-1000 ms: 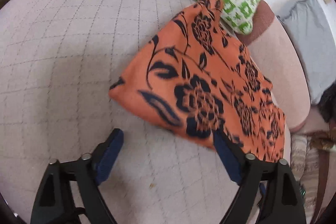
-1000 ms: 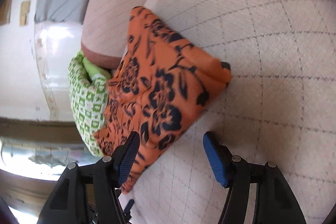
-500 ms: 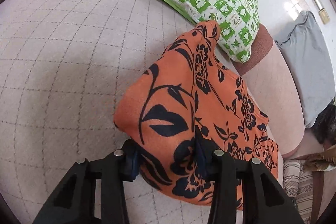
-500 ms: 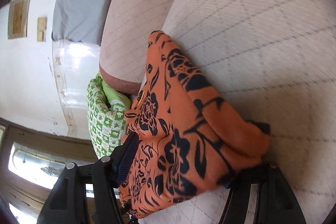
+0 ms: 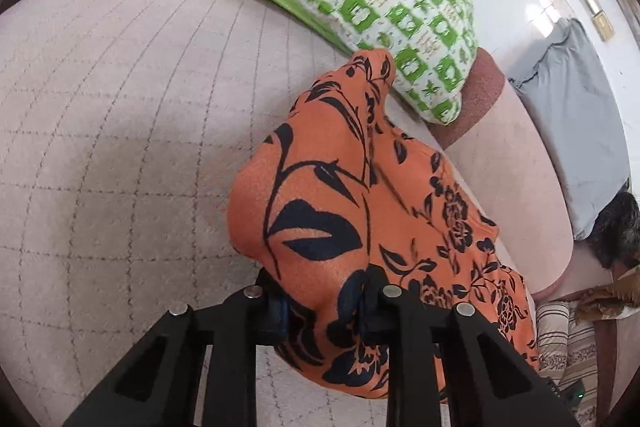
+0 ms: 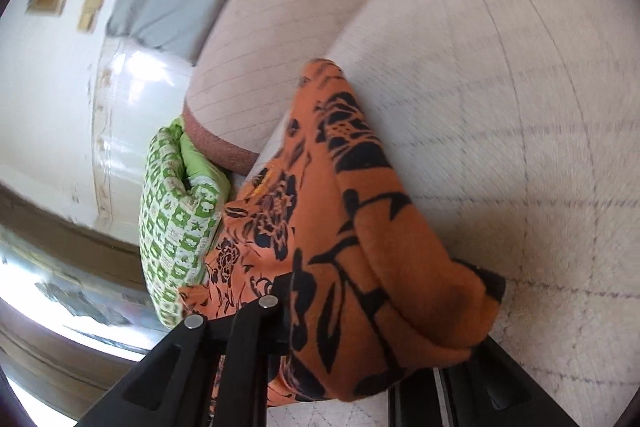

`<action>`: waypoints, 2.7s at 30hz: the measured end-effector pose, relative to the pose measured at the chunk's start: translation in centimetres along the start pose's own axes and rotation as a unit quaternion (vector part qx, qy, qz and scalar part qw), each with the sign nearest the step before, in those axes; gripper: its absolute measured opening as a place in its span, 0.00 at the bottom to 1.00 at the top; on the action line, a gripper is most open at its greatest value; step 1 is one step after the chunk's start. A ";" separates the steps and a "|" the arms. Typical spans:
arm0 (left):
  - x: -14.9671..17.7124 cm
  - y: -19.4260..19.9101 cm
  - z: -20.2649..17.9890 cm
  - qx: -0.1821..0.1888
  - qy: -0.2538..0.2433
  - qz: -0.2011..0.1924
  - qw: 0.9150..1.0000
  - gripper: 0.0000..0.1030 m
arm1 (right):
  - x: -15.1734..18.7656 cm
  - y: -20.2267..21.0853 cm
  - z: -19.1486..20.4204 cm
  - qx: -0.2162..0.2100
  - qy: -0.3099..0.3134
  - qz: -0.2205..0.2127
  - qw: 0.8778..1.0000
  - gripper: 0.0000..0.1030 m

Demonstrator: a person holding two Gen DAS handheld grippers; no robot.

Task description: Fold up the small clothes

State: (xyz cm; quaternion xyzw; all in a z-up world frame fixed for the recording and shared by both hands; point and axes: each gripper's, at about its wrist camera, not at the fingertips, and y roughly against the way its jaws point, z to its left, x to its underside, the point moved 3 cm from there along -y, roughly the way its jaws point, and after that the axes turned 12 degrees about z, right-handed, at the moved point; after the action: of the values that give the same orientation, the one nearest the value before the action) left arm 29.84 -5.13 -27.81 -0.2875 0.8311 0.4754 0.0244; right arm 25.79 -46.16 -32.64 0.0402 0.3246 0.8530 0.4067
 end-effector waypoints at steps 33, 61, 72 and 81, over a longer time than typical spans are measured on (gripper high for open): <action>9.7 9.9 7.8 0.016 0.014 0.052 0.998 0.37 | 15.7 11.9 -1.4 0.091 0.066 0.060 0.992 0.20; 7.0 10.1 4.8 -0.127 -0.097 0.021 0.987 0.61 | 12.3 10.6 -0.4 0.160 0.110 0.131 0.972 0.25; 6.4 8.3 3.9 -0.166 -0.111 0.027 0.980 0.61 | 9.5 0.4 6.1 0.187 0.168 0.192 0.949 0.29; 6.5 7.9 4.4 -0.175 -0.119 0.033 0.977 0.64 | 2.8 -4.5 7.0 0.236 0.164 0.130 0.949 0.24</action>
State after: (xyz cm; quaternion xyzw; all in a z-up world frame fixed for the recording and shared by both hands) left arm 19.46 -1.54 -26.11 -0.2013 0.7350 0.6450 0.0571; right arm 29.28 -38.42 -30.33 0.0363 0.5709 0.7922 0.2123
